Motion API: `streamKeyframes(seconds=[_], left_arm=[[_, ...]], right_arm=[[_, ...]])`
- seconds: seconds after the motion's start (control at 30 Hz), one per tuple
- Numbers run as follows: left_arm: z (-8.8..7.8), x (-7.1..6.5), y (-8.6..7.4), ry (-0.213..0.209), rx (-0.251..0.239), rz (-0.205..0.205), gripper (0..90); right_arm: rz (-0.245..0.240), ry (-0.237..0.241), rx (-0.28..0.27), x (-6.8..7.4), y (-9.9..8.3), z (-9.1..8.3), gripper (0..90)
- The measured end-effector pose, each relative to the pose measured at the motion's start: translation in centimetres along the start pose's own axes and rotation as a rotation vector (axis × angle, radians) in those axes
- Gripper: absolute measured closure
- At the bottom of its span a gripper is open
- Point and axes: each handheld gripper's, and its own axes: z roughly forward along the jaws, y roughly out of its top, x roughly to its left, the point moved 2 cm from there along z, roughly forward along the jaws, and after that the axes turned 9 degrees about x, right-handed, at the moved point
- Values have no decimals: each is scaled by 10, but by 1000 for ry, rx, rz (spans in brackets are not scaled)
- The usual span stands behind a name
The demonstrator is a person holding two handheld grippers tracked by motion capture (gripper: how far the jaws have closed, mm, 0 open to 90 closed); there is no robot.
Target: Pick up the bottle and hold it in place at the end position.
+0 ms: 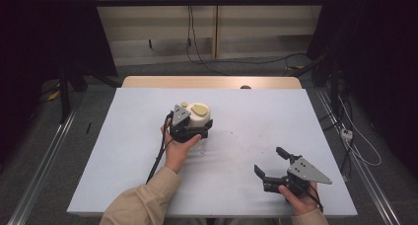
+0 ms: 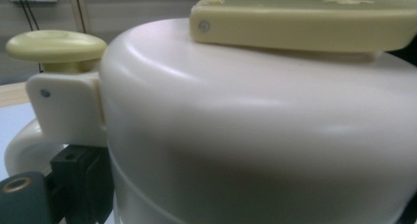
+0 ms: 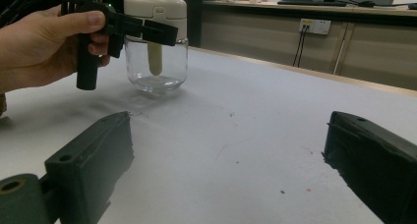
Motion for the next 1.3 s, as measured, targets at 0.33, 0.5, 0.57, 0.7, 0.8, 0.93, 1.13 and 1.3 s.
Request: streamKeyframes(seconds=[0.33, 0.5, 0.57, 0.7, 0.8, 0.93, 1.13, 1.3], left_arm=[[7, -6, 6, -18, -7, 9, 62], [9, -7, 6, -21, -6, 7, 62], [10, -7, 5, -18, -6, 2, 62], [13, -7, 4, -20, -1, -2, 62], [15, -7, 4, -18, 2, 1, 62], [17, -9, 5, -19, -1, -4, 62], [20, -14, 7, -27, -1, 3, 62], [22, -15, 5, -29, 5, 8, 62]], right_arm=[[4, 3, -1, -1, 0, 0, 41], [2, 2, -2, -1, 0, 0, 41], [1, 3, -2, -1, 0, 1, 41], [1, 3, -1, -1, 0, 1, 41], [1, 4, -1, -1, 0, 1, 41], [0, 5, -2, -1, 0, 1, 41], [1, 5, -2, -1, 0, 2, 40], [2, 5, -2, -1, 0, 2, 40]])
